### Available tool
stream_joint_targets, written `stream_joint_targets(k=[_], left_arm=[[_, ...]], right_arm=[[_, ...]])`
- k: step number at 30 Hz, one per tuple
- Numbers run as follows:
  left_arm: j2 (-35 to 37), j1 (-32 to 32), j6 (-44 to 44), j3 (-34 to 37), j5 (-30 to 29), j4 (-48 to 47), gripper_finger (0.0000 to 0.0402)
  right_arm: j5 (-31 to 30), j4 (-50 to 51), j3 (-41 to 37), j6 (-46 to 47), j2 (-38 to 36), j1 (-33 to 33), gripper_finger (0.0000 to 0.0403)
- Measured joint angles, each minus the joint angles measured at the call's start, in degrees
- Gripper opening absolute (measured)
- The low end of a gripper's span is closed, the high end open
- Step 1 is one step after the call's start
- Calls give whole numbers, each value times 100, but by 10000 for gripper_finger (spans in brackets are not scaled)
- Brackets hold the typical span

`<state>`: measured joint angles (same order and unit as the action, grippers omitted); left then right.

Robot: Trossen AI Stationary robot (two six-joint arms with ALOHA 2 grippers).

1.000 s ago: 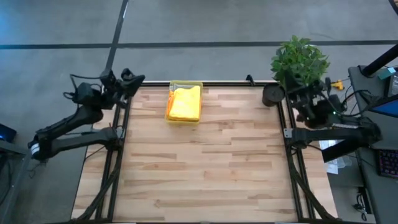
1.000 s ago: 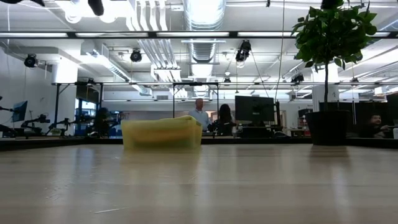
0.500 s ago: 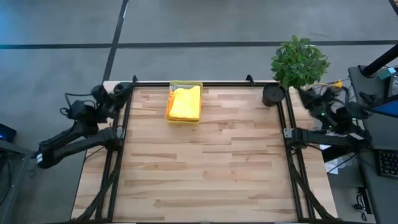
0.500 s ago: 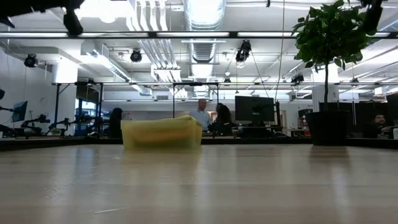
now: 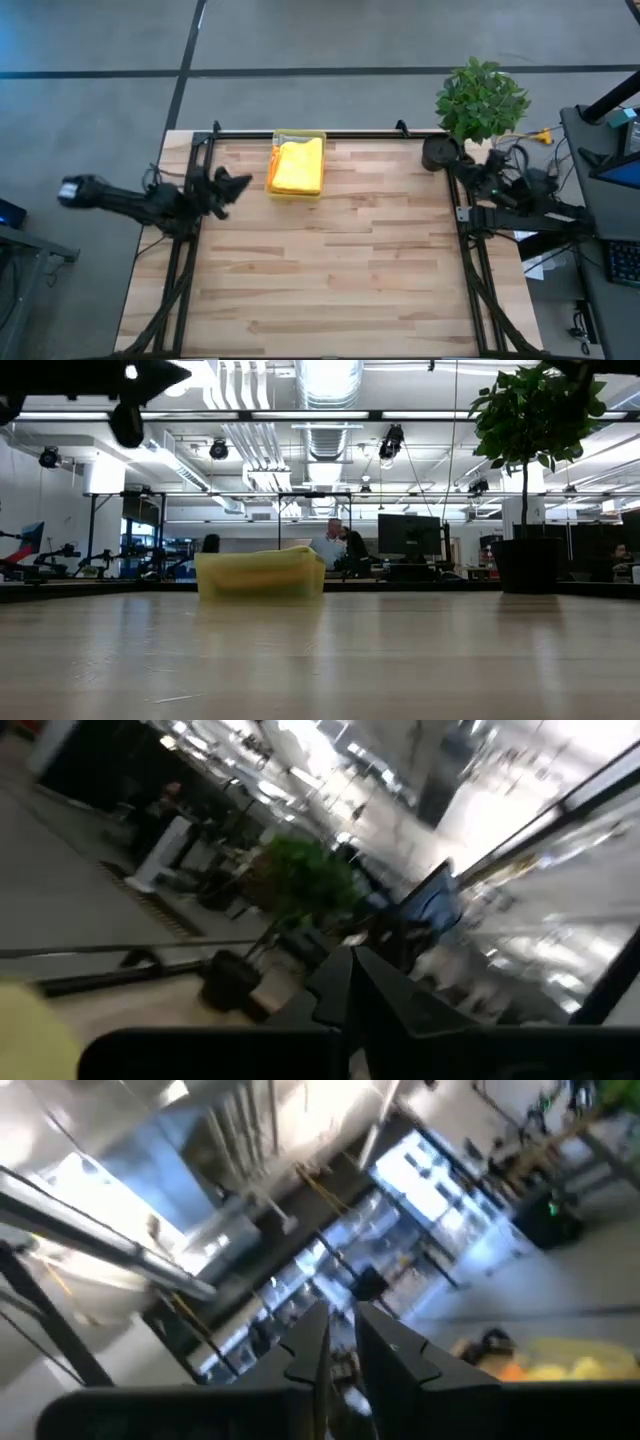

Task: Fold microfiber towels
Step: Return to Home Position

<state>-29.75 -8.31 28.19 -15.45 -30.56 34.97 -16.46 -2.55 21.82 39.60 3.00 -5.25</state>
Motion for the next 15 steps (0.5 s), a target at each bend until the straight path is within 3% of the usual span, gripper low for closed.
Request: stream_joint_targets(k=[4, 7, 9, 15], left_arm=[[138, -1039, -514, 269, -1553, 32, 0], [557, -1437, -795, 542, -2180, 254, 0], [989, -1470, -968, 714, -2243, 406, 0], [2406, -1457, -1455, 1223, -2120, 428, 0]], right_arm=[[-269, 885, 505, -286, -292, -2, 54], [-311, 2085, 1158, -385, -153, -3, 54], [-307, 2573, 1299, -341, -265, -1, 54], [-160, 2254, 1111, -114, -248, -1, 54]])
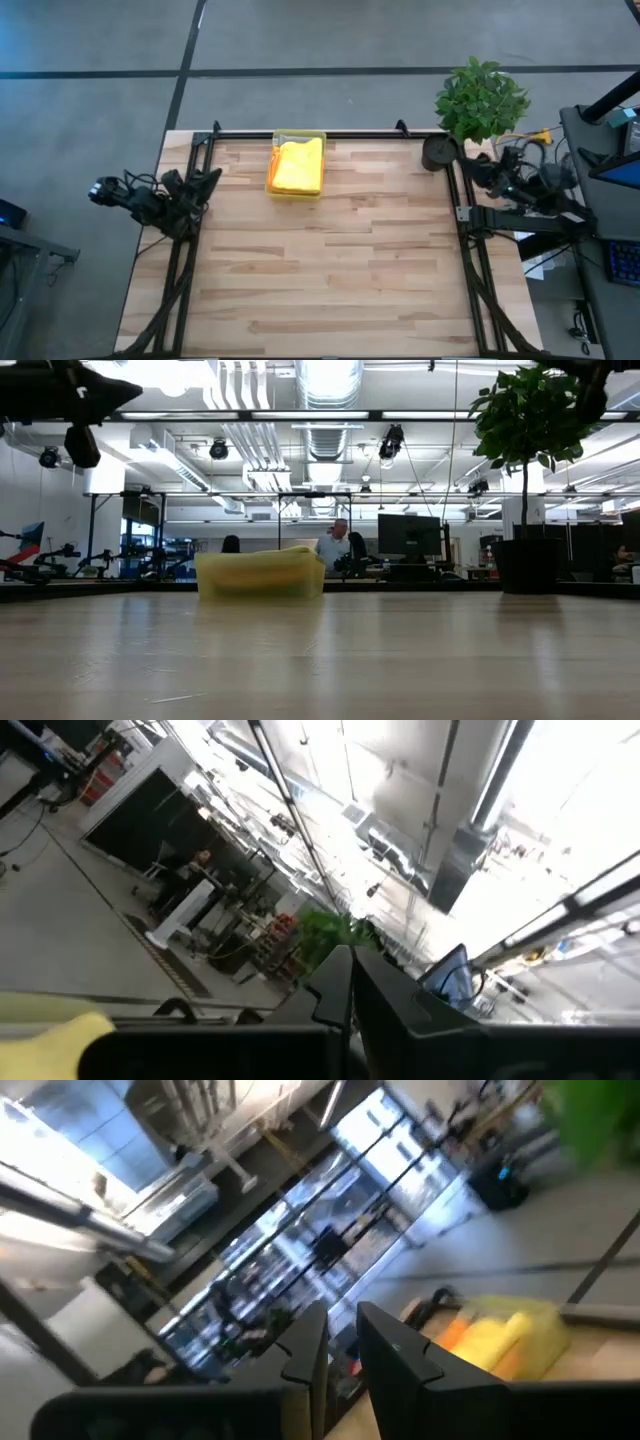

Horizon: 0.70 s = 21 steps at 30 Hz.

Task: Fold microfiber towels
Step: Return to Home Position

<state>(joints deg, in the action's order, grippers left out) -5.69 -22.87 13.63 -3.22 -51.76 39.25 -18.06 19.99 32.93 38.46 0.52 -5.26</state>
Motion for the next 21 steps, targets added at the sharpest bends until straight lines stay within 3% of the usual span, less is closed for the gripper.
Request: stream_joint_targets(k=[3, 8, 16, 21], left_arm=[[529, 3, -212, 247, 79, 76, 0], [203, 49, -202, 277, 149, 125, 0], [313, 295, 165, 277, 813, -114, 0], [266, 819, 1197, 281, 1506, -968, 0]], right_arm=[[279, -667, -571, 325, -43, 0, 54], [370, -2384, -1450, 679, -52, 10, 54], [486, -3303, -2122, 1063, -51, 254, 54], [161, -3715, -2344, 1062, -46, 456, 54]])
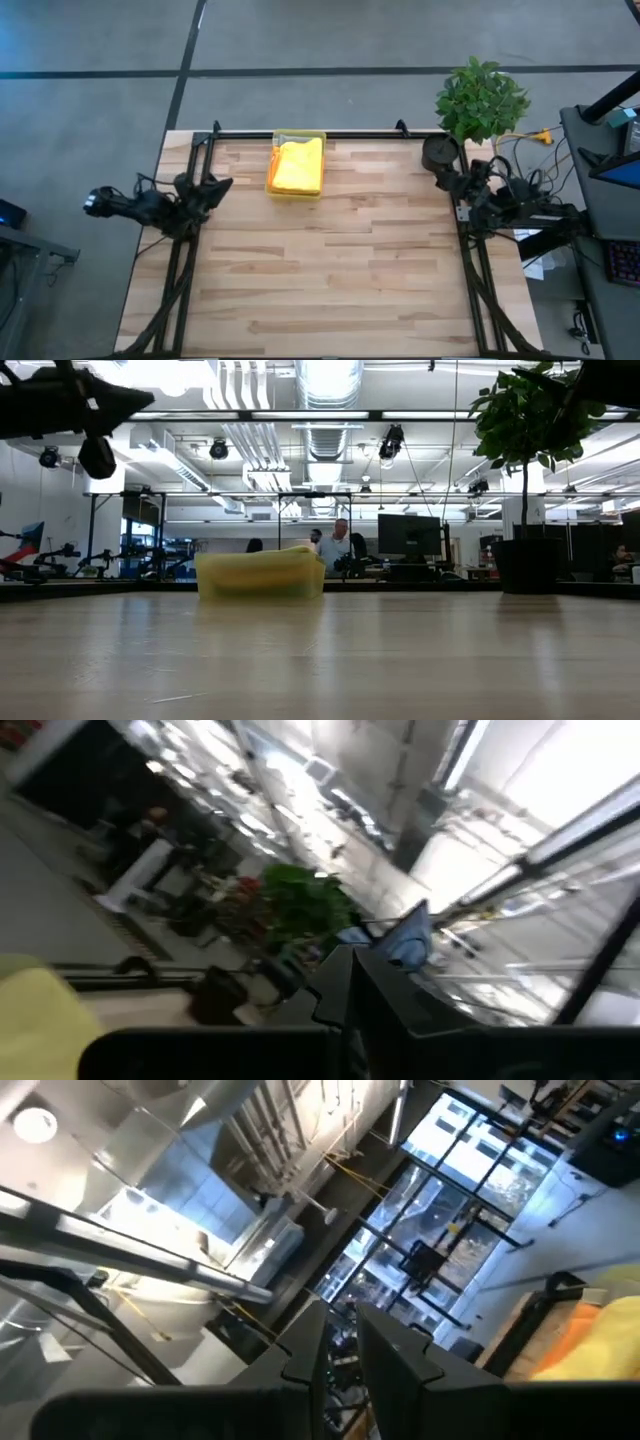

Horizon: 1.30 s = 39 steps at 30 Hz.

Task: Fold microfiber towels
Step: Return to Home Position

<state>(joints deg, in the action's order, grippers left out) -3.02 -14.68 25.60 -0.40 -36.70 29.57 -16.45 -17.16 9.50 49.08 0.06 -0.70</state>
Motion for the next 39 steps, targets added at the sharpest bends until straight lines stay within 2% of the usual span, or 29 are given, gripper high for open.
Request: stream_joint_targets(k=[5, 9, 12, 15, 18, 22, 25, 29, 32, 34, 39], left_arm=[[146, 465, 80, 2, 25, -473, 0], [150, 531, 151, 4, 599, -601, 0], [152, 531, 377, 7, 766, -1073, 0], [155, 531, 977, 7, 581, -1903, 0], [157, 527, 1538, 7, 471, -2444, 0], [156, 510, 1600, 9, 475, -2471, 0], [157, 510, 1605, 11, 549, -2468, 0], [86, 499, 1617, 13, 1400, -2542, 0], [-39, 499, 1353, 13, 1935, -2580, 0], [-139, 499, 1133, 13, 2034, -2584, 0], [-335, 499, 994, 13, 2036, -2565, 0]], right_arm=[[65, 190, -33, 2, -7, 9, 54], [93, 609, -119, 122, -7, 10, 54], [88, 217, -414, 297, -5, 10, 54], [122, -857, -861, 299, -7, 77, 54], [46, -825, -901, 207, -1, 177, 54], [14, -814, -901, 36, -7, 247, 54], [95, -584, -901, -32, -7, 261, 54], [564, 210, -899, -733, -7, 257, 54], [612, 1016, -899, -1178, -2, 257, 54], [594, 1505, -898, -1357, 1, 257, 54], [634, 1551, -877, -1469, 210, 257, 54]])
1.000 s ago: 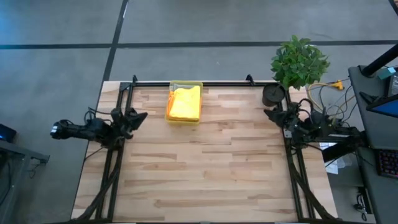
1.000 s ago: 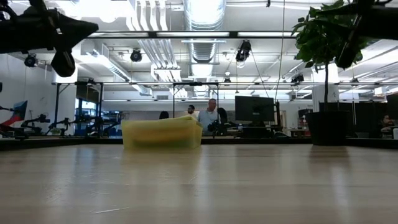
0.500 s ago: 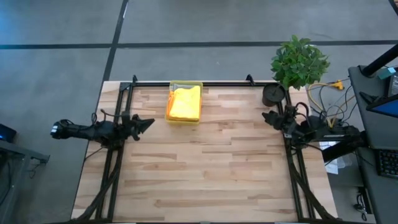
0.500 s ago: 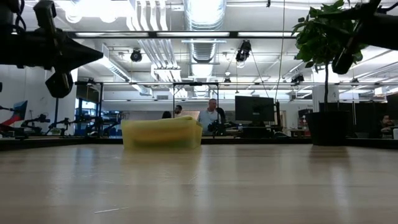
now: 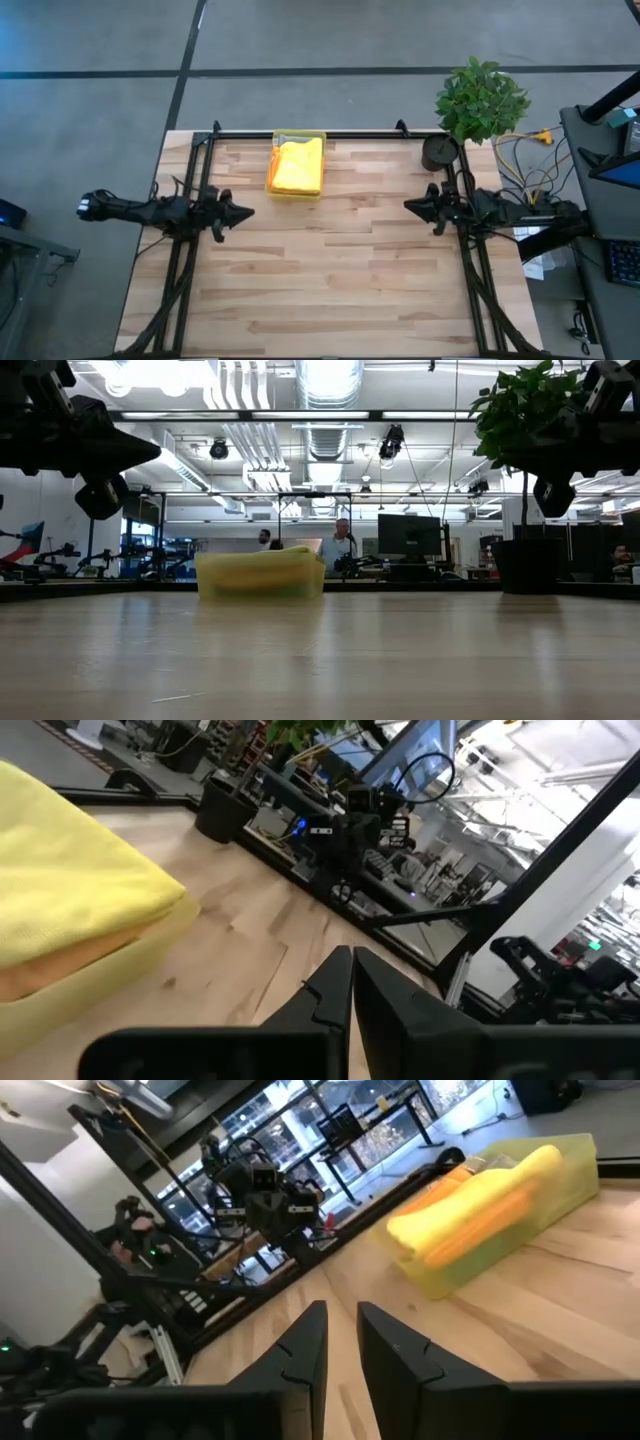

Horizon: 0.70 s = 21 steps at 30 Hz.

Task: Fold microfiber towels
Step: Return to Home Position

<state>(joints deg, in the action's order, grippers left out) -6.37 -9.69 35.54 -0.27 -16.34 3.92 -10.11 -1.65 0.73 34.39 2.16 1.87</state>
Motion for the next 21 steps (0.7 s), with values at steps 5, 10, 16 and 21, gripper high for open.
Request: stream_joint_targets(k=[5, 10, 16, 21], left_arm=[[-195, 0, 1, 0, 0, 8, 0], [-368, 0, 3, 0, 2, 6, 0], [-553, 0, 3, 0, 2, 10, 0], [-691, 0, 3, 0, 2, 12, 0]], right_arm=[[-3, -10, 0, 2, 78, 0, 54], [-7, -20, 0, 0, 96, 0, 54], [-17, -17, 0, 2, 100, 0, 54], [-17, -17, 0, 2, 100, 0, 54]])
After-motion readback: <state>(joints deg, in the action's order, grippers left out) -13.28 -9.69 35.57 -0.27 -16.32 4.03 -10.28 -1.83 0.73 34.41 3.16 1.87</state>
